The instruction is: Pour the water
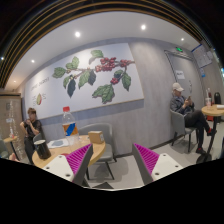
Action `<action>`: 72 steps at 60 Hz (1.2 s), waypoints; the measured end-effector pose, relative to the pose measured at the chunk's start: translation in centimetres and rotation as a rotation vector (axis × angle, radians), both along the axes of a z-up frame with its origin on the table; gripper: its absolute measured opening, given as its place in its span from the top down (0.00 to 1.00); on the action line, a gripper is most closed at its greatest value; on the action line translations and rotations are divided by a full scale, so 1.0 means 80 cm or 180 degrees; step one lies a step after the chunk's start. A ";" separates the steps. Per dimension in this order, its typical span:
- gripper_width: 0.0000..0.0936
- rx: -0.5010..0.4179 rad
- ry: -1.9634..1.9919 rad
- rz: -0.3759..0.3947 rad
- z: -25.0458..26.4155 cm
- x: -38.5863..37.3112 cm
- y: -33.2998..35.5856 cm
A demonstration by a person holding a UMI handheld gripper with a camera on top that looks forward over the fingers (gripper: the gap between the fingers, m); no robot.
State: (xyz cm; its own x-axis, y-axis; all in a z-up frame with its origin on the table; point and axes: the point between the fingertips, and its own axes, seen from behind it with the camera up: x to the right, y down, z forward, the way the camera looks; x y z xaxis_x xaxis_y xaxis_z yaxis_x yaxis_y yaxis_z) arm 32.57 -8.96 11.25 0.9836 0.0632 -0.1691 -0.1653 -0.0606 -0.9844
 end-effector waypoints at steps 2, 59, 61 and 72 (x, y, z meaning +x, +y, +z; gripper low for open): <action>0.10 -0.0005 -0.0014 -0.0020 -0.001 0.002 0.000; 0.11 0.0123 -0.0528 0.0704 0.035 -0.226 0.166; 0.10 0.0134 -0.0549 0.0694 0.037 -0.233 0.175; 0.15 0.0082 -0.0532 0.0537 0.028 -0.254 0.227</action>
State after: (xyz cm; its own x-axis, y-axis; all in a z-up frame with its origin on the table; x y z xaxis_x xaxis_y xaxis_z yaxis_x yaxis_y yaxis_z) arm 12.26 9.20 13.49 0.9729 0.2312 -0.0009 0.0105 -0.0482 -0.9988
